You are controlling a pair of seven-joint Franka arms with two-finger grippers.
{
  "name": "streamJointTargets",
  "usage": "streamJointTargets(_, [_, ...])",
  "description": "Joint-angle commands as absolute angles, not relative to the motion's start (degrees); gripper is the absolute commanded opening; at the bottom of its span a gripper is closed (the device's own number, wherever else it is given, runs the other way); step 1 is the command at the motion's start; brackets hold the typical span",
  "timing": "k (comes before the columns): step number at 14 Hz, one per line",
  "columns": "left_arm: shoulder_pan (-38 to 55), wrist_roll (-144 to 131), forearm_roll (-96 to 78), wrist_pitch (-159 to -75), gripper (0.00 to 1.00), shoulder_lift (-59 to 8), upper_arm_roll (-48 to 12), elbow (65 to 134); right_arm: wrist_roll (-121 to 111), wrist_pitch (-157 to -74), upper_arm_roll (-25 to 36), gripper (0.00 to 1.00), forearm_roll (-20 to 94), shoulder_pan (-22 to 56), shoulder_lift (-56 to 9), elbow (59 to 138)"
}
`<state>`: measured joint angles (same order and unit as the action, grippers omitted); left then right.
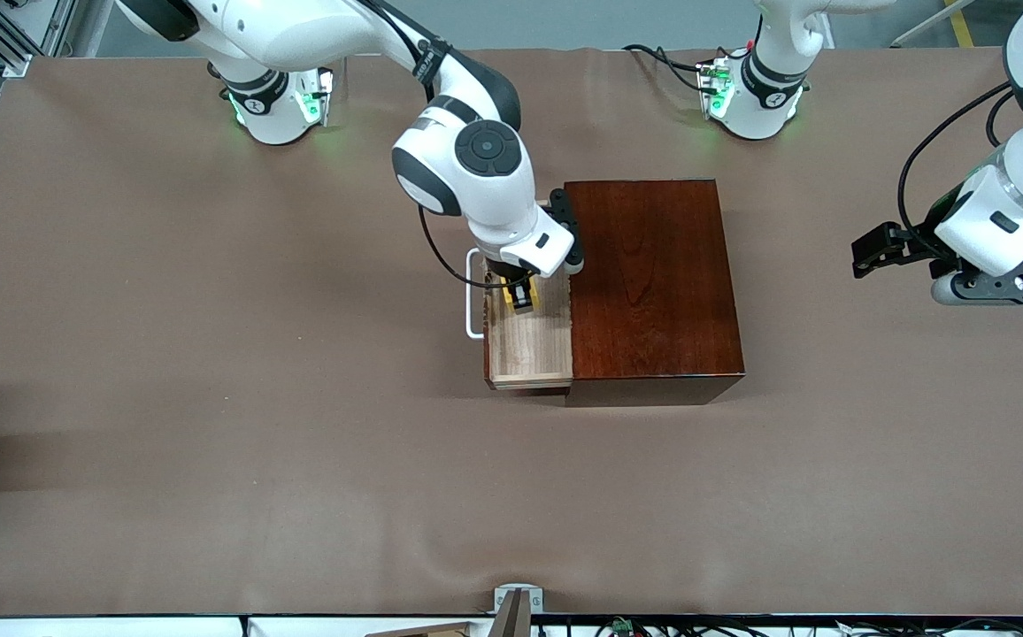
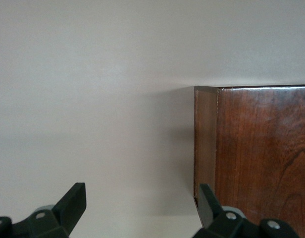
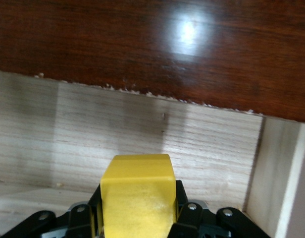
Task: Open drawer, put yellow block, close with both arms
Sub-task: 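Lower the cube into the drawer and open the right gripper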
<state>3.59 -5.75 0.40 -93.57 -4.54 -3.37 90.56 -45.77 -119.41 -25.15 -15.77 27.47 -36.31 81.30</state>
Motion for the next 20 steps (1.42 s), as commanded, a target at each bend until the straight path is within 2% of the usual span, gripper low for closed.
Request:
streamJointTargets(1, [4.0, -4.7, -1.1, -94.1, 1.00, -3.4, -3.0, 91.2, -43.9, -119.1, -24.6, 0.00, -17.5, 28.8, -37.4, 79.8])
streamJointTargets(3, [4.0, -4.8, -1.1, -94.1, 1.00, -3.3, -3.1, 91.2, -43.9, -119.3, -24.6, 0.00, -17.7, 29.1, -38.0, 79.8])
streamJointTargets(4, [4.0, -4.8, -1.1, -94.1, 1.00, -3.4, -3.1, 91.2, -43.9, -119.8, -24.4, 0.13, -17.6, 29.4, -38.1, 79.8])
streamJointTargets(6, [4.0, -4.7, -1.1, -94.1, 1.00, -3.3, -3.1, 91.2, -43.9, -119.9, -24.2, 1.00, -17.4, 29.4, -38.1, 79.8])
streamJointTargets(13, [4.2, -4.7, -1.1, -94.1, 1.00, -3.3, -3.1, 91.1, -44.2, -118.9, -24.4, 1.00, -16.9, 27.8, -36.9, 79.3])
streamJointTargets(17, [4.2, -4.8, -1.1, -94.1, 1.00, -3.3, -3.1, 91.1, -43.9, -114.5, -24.7, 1.00, -16.3, 27.0, -31.1, 79.3])
streamJointTargets(20, [4.3, -4.9, -1.1, -94.1, 1.00, -3.3, -3.2, 90.9, -44.2, -108.7, -24.7, 1.00, -13.8, 20.9, -27.8, 79.3])
